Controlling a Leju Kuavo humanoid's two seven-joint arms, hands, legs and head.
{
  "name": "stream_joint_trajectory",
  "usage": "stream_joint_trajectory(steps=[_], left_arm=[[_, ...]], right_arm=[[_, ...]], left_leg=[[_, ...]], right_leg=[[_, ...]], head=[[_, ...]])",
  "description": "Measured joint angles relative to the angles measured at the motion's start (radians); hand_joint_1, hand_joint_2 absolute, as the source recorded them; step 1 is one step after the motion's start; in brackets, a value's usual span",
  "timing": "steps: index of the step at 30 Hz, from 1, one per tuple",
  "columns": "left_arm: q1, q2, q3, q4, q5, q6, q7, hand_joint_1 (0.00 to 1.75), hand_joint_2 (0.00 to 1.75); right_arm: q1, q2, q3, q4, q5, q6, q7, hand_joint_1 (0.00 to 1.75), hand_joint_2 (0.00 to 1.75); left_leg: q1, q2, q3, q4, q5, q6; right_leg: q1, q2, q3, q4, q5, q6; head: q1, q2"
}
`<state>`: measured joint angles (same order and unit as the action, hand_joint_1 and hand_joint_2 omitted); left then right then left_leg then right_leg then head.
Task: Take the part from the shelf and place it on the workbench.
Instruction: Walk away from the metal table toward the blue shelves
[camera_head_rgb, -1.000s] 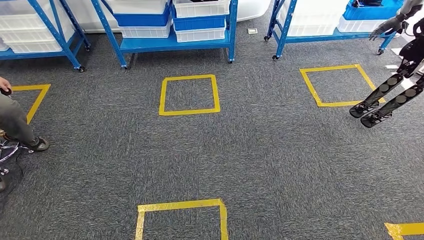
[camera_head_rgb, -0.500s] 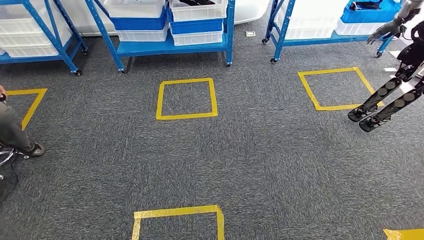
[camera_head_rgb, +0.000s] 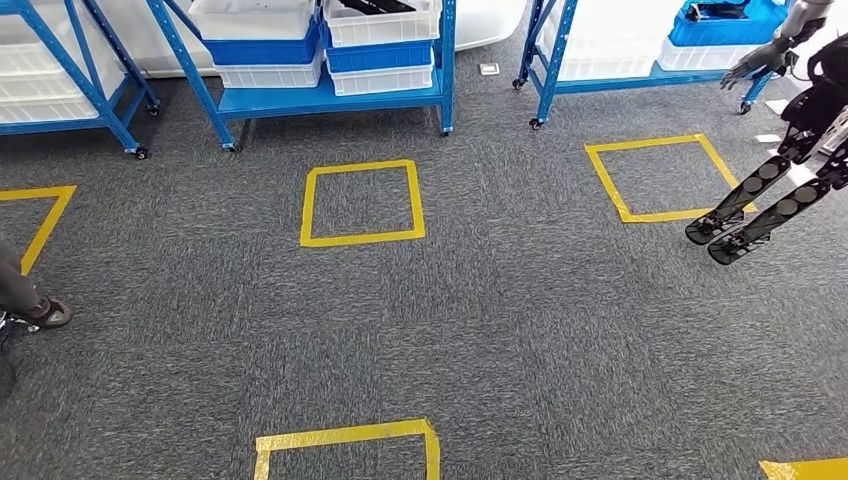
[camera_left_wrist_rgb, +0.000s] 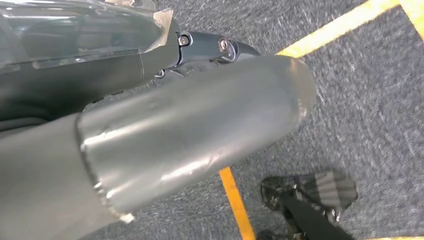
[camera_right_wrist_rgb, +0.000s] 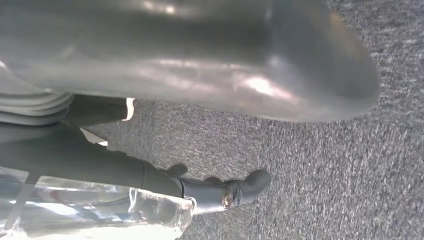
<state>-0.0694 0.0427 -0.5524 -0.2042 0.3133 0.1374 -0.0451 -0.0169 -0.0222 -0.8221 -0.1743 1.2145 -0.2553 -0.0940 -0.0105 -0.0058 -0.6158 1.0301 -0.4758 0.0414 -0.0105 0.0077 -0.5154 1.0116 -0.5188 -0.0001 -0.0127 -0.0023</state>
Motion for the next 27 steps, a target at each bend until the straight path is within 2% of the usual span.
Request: stream_joint_trajectory(steps=[2, 3, 4, 6, 7, 8, 9, 10, 11, 12, 14, 15, 17, 18, 20, 22, 23, 24, 25, 26, 27], left_arm=[[0.002, 0.000, 0.000, 0.000, 0.000, 0.001, 0.000, 0.00, 0.00], [0.003, -0.001, 0.000, 0.000, 0.000, 0.001, 0.000, 0.00, 0.00], [0.002, -0.002, 0.000, 0.000, 0.000, 0.001, 0.000, 0.00, 0.00], [0.000, -0.003, 0.000, 0.000, 0.000, 0.001, 0.000, 0.00, 0.00], [0.000, -0.003, 0.000, 0.000, 0.000, 0.002, 0.000, 0.00, 0.00], [0.000, -0.003, 0.000, 0.000, 0.000, 0.002, 0.000, 0.00, 0.00], [0.001, -0.004, 0.000, 0.000, 0.000, 0.002, 0.000, 0.00, 0.00], [0.002, -0.005, 0.000, 0.000, 0.000, 0.002, 0.000, 0.00, 0.00], [0.002, -0.006, 0.000, 0.000, 0.000, 0.002, -0.001, 0.00, 0.00], [0.002, -0.006, 0.000, 0.000, 0.000, 0.002, -0.001, 0.00, 0.00], [0.001, -0.006, 0.000, 0.000, -0.001, 0.002, -0.001, 0.00, 0.00], [0.000, -0.006, 0.000, 0.000, -0.001, 0.002, -0.001, 0.00, 0.00], [0.000, -0.007, 0.000, 0.000, -0.001, 0.002, -0.001, 0.00, 0.00], [0.000, -0.007, 0.000, 0.000, -0.001, 0.002, -0.001, 0.00, 0.00], [0.000, -0.006, 0.000, 0.000, -0.001, 0.002, -0.001, 0.00, 0.00], [0.000, -0.006, 0.000, 0.000, -0.001, 0.002, -0.001, 0.00, 0.00], [0.001, -0.006, 0.000, 0.000, -0.001, 0.002, 0.000, 0.00, 0.00], [0.001, -0.006, 0.000, 0.000, -0.001, 0.002, 0.000, 0.00, 0.00], [0.001, -0.005, 0.000, 0.000, -0.001, 0.002, 0.000, 0.00, 0.00], [0.001, -0.005, 0.000, 0.000, -0.001, 0.003, -0.001, 0.00, 0.00], [0.001, -0.005, 0.000, 0.000, -0.001, 0.004, -0.001, 0.00, 0.00]], right_arm=[[-0.001, -0.001, 0.000, 0.000, -0.001, 0.000, -0.001, 0.00, 0.00], [0.000, -0.001, 0.000, 0.000, -0.001, -0.001, -0.002, 0.00, 0.00], [0.000, -0.001, 0.000, 0.000, -0.001, -0.001, -0.002, 0.00, 0.00], [0.001, -0.002, 0.000, 0.000, -0.002, -0.001, -0.004, 0.00, 0.00], [0.001, -0.002, 0.000, 0.000, -0.002, -0.001, -0.004, 0.00, 0.00], [0.002, -0.003, 0.000, 0.000, -0.002, -0.001, -0.005, 0.00, 0.00], [0.003, -0.004, 0.000, 0.000, -0.002, -0.001, -0.005, 0.00, 0.00], [0.003, -0.005, 0.000, 0.000, -0.002, -0.001, -0.005, 0.00, 0.00], [0.003, -0.006, 0.000, 0.000, -0.002, -0.001, -0.006, 0.00, 0.00], [0.002, -0.006, 0.000, 0.000, -0.002, -0.001, -0.006, 0.00, 0.00], [0.001, -0.007, 0.000, 0.000, -0.001, -0.001, -0.007, 0.00, 0.00], [0.001, -0.007, 0.000, 0.000, -0.001, -0.001, -0.007, 0.00, 0.00], [0.001, -0.006, 0.000, 0.000, 0.000, -0.001, -0.007, 0.00, 0.00], [0.002, -0.006, 0.000, 0.000, 0.000, -0.001, -0.008, 0.00, 0.00], [0.001, -0.006, 0.000, 0.000, 0.000, -0.001, -0.008, 0.00, 0.00], [0.001, -0.006, 0.000, 0.000, 0.000, -0.001, -0.008, 0.00, 0.00], [0.001, -0.006, 0.000, 0.000, 0.000, -0.001, -0.008, 0.00, 0.00], [0.002, -0.006, 0.000, 0.000, -0.001, -0.001, -0.008, 0.00, 0.00], [0.002, -0.005, 0.000, 0.000, -0.001, 0.000, -0.008, 0.00, 0.00], [0.003, -0.005, 0.000, 0.000, -0.002, 0.000, -0.009, 0.00, 0.00], [0.002, -0.005, 0.000, 0.000, -0.002, 0.000, -0.009, 0.00, 0.00]], left_leg=[[0.005, -0.002, 0.020, -0.022, 0.025, 0.009], [0.008, -0.001, 0.030, -0.031, 0.036, 0.012], [0.011, 0.001, 0.039, -0.039, 0.043, 0.014], [0.009, 0.003, 0.044, -0.040, 0.037, 0.017], [0.009, 0.002, 0.046, -0.040, 0.034, 0.017], [0.008, 0.001, 0.049, -0.040, 0.030, 0.016], [0.009, 0.000, 0.054, -0.039, 0.025, 0.014], [0.009, -0.001, 0.060, -0.039, 0.021, 0.011], [0.009, -0.002, 0.065, -0.038, 0.015, 0.007], [0.007, -0.003, 0.070, -0.035, 0.007, 0.002], [0.002, -0.004, 0.076, -0.031, -0.006, -0.009], [0.001, -0.004, 0.078, -0.029, -0.010, -0.013], [0.006, -0.003, 0.077, -0.022, -0.018, -0.022], [0.009, -0.002, 0.068, 0.000, -0.032, -0.028], [0.015, 0.000, 0.017, 0.105, -0.087, -0.041], [0.022, 0.001, -0.058, 0.237, -0.136, -0.051], [0.026, 0.002, -0.081, 0.268, -0.134, -0.054], [0.029, 0.002, -0.084, 0.256, -0.111, -0.055], [0.031, 0.003, -0.067, 0.207, -0.070, -0.056], [0.033, 0.003, -0.038, 0.134, -0.025, -0.056], [0.032, 0.004, -0.008, 0.066, 0.006, -0.056]], right_leg=[[0.005, -0.001, 0.005, 0.010, -0.010, 0.008], [0.007, -0.001, -0.002, 0.036, -0.023, 0.009], [0.007, -0.001, -0.021, 0.080, -0.043, 0.007], [0.004, -0.002, -0.098, 0.207, -0.094, 0.005], [0.003, -0.002, -0.131, 0.254, -0.106, 0.008], [0.001, -0.002, -0.150, 0.272, -0.103, 0.015], [-0.001, -0.002, -0.146, 0.246, -0.080, 0.024], [-0.003, -0.003, -0.126, 0.189, -0.046, 0.035], [-0.005, -0.004, -0.099, 0.119, -0.010, 0.042], [-0.004, -0.004, -0.074, 0.058, 0.020, 0.043], [-0.002, -0.005, -0.049, 0.003, 0.044, 0.030], [0.000, -0.005, -0.045, 0.001, 0.044, 0.021], [-0.006, -0.005, -0.040, -0.001, 0.044, 0.008], [-0.010, -0.005, -0.036, -0.002, 0.043, 0.003], [-0.013, -0.005, -0.030, -0.004, 0.039, -0.009], [-0.013, -0.006, -0.025, -0.003, 0.033, -0.016], [-0.014, -0.005, -0.021, -0.003, 0.030, -0.017], [-0.015, -0.005, -0.016, -0.003, 0.026, -0.015], [-0.017, -0.004, -0.009, -0.003, 0.021, -0.011], [-0.019, -0.003, -0.004, -0.004, 0.015, -0.006], [-0.017, -0.002, 0.000, -0.003, 0.010, 0.000]], head=[[0.001, 0.000], [0.001, 0.000], [0.003, 0.000], [0.004, 0.000], [0.004, 0.000], [0.004, 0.000], [0.004, 0.000], [0.004, 0.000], [0.005, 0.000], [0.005, 0.000], [0.005, 0.000], [0.004, 0.000], [0.004, 0.000], [0.002, 0.000], [-0.001, 0.000], [-0.002, 0.000], [-0.002, 0.000], [-0.002, 0.000], [-0.002, 0.000], [-0.003, 0.000], [-0.003, 0.000]])
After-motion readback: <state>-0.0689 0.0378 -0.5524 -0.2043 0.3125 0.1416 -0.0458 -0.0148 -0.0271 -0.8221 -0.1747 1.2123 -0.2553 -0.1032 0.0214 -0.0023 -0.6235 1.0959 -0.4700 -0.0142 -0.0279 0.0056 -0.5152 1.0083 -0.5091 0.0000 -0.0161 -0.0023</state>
